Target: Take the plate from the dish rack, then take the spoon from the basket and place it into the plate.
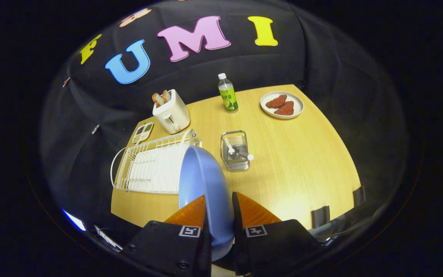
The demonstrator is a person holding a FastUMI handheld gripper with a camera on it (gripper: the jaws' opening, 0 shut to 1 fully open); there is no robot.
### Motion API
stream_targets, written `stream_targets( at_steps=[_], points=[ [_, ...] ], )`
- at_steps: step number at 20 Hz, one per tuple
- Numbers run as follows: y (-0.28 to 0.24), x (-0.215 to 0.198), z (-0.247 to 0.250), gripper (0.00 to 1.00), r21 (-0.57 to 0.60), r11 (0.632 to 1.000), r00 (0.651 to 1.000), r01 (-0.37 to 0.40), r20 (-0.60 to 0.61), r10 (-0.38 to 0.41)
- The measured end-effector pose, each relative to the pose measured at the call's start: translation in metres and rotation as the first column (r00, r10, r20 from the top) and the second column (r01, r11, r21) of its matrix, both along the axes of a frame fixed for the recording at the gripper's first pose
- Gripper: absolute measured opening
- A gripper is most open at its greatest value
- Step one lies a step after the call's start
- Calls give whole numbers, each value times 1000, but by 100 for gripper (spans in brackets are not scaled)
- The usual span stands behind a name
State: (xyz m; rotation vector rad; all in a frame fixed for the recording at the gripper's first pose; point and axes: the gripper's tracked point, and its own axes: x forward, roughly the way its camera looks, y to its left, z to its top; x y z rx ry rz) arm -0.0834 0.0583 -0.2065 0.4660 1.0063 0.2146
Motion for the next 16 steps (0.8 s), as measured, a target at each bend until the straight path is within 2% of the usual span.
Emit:
stream_targets(
  at_steps=[4,9,13,16],
  points=[
    [11,-23,-47,27,94,995,998,24,-56,-18],
    [26,-32,-103,27,121,992,997,20,-80,-10],
    [39,-30,-123,27,196,980,995,29,-101,-9],
    [41,-26,-135,27,198,980,995,5,-96,14]
  ],
)
